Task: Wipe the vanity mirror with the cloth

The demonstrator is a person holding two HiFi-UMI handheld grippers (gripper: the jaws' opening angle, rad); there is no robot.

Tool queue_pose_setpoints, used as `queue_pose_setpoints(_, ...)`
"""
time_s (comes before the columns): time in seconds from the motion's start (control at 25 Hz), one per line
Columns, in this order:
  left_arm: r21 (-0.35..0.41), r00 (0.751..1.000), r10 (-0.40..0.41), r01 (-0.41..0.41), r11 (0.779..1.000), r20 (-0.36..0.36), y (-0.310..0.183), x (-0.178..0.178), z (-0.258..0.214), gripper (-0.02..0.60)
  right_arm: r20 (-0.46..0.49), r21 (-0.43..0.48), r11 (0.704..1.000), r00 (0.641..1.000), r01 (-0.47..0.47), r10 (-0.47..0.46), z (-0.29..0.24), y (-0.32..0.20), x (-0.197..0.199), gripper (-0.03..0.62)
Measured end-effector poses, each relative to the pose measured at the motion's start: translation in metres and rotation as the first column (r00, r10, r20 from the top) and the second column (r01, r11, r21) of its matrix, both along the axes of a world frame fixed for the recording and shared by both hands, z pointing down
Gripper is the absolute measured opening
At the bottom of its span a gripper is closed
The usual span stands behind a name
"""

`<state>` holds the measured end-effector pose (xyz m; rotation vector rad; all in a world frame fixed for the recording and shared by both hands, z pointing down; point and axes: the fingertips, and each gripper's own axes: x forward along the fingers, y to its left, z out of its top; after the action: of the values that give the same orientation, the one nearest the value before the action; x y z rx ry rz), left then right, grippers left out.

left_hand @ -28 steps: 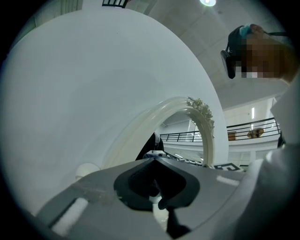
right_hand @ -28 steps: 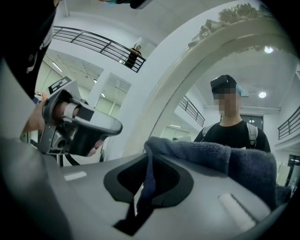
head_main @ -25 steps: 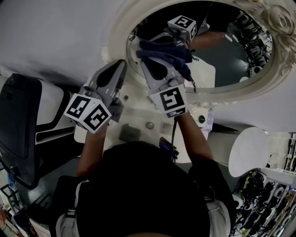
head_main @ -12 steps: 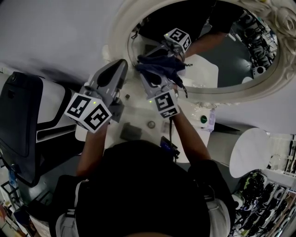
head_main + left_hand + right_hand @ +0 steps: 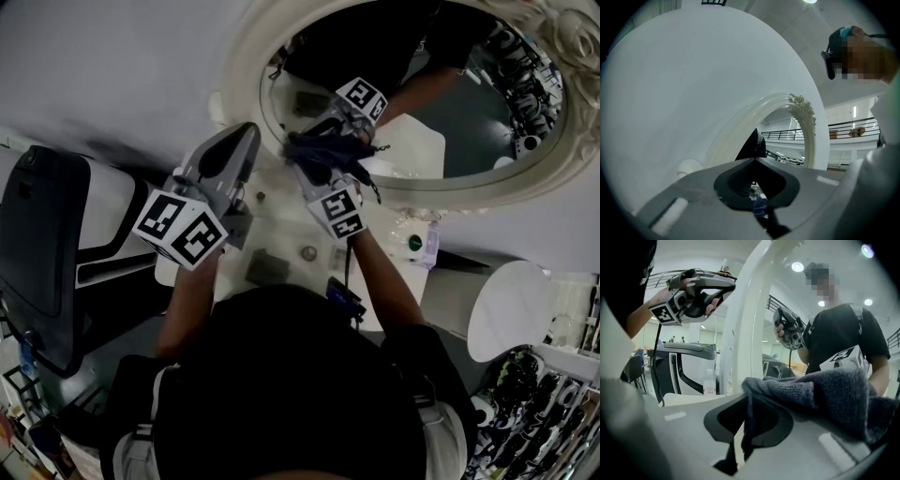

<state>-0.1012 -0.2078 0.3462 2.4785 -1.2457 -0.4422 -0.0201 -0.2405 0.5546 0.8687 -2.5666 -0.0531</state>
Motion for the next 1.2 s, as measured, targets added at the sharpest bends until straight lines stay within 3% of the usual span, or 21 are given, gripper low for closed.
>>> queue_pose_setpoints(0.16,-0.002,1.0,0.005,-0.005,1.0,0.001,0.001,0.002,0.002,0.002,0.03,-0.106,0.994,0.999,-0.022,0.026,0.025,0.001,0.016,0.035)
queue_pose_setpoints(0.28,-0.006,1.0,0.011,-0.011,1.0,0.003,0.002,0.004,0.003,0.002,0.116,-0.2,0.978,0.99,-0.053,0.077,0.038,0.004,0.034,0.035)
queue_pose_setpoints(0.48,0.001,1.0,0.019,-0.019,1.0,0.003,0.003,0.008,0.001,0.002,0.35,-0.304,0.947,0.912,-0.106,0.215,0.019,0.012,0.076,0.035)
queue_pose_setpoints(0.6,0.004,1.0,0.03,-0.03,1.0,-0.004,0.003,0.014,-0.001,0.002,0.493,-0.342,0.93,0.818,-0.132,0.297,-0.008,0.019,0.103,0.035)
queue_pose_setpoints(0.8,0.017,0.998,0.065,-0.065,0.998,-0.005,0.011,0.028,-0.007,0.002,0.693,-0.372,0.91,0.598,-0.183,0.403,-0.057,0.04,0.149,0.035)
queue_pose_setpoints(1.0,0.044,0.995,0.097,-0.097,0.994,-0.009,0.018,0.044,-0.017,0.002,0.828,-0.304,0.912,0.397,-0.277,0.397,-0.117,0.064,0.2,0.035)
queue_pose_setpoints(1.2,0.058,0.991,0.133,-0.133,0.989,0.006,0.023,0.061,-0.025,0.002,0.903,-0.203,0.884,0.268,-0.42,0.335,-0.18,0.088,0.254,0.035)
